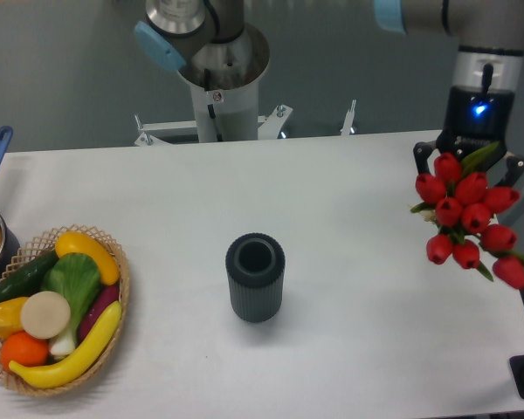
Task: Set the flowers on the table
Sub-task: 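Lower the held red tulips down onto the table surface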
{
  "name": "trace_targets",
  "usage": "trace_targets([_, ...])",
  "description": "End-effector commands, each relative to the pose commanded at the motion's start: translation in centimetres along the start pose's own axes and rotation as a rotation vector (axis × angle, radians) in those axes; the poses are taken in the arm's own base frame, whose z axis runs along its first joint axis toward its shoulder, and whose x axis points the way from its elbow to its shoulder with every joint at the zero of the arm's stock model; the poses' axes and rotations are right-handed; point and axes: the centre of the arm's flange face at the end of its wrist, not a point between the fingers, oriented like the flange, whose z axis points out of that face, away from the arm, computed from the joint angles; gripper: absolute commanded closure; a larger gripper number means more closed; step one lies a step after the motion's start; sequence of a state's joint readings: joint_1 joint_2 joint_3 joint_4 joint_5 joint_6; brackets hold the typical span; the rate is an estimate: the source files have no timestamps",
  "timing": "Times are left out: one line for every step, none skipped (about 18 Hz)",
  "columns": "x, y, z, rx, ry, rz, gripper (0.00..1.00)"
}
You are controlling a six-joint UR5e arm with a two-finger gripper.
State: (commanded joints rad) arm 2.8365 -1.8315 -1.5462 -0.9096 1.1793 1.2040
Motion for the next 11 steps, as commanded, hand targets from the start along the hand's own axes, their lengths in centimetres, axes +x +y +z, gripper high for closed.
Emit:
trace_targets([0.3,-0.2,0.9,-0.030,0.004,0.023,0.55])
trace_targets([0.7,-0.3,2.0,-0.065,0.011,0.042,0.55])
trace_targets([1.1,-0.5,2.9,-0.097,0.015,0.060,0.55])
trace_targets([1.4,-0.7,4.0,-0.134,0.021,0.084,0.55])
trace_targets([1.7,-0.8,5.1,-0.172,0.024,0.108,0.55])
trace_targets([2.3,-0.9,6.7,-0.222,0.034,0.134,0.55])
trace_targets([2.5,-0.9,7.7,-0.254,0.039,0.153,0.55])
trace_targets([2.8,-0.9,8.7,-0.287,0.045,0.174,0.55])
trace_targets([3.1,-1.0,9.7,-0.323,0.050,0.195,0.55])
trace_targets([3.4,-1.0,10.8,-0.358,0.056,0.211,0.55])
trace_targets([3.9,-0.9,12.6,-0.403,0.067,0.228,0.55])
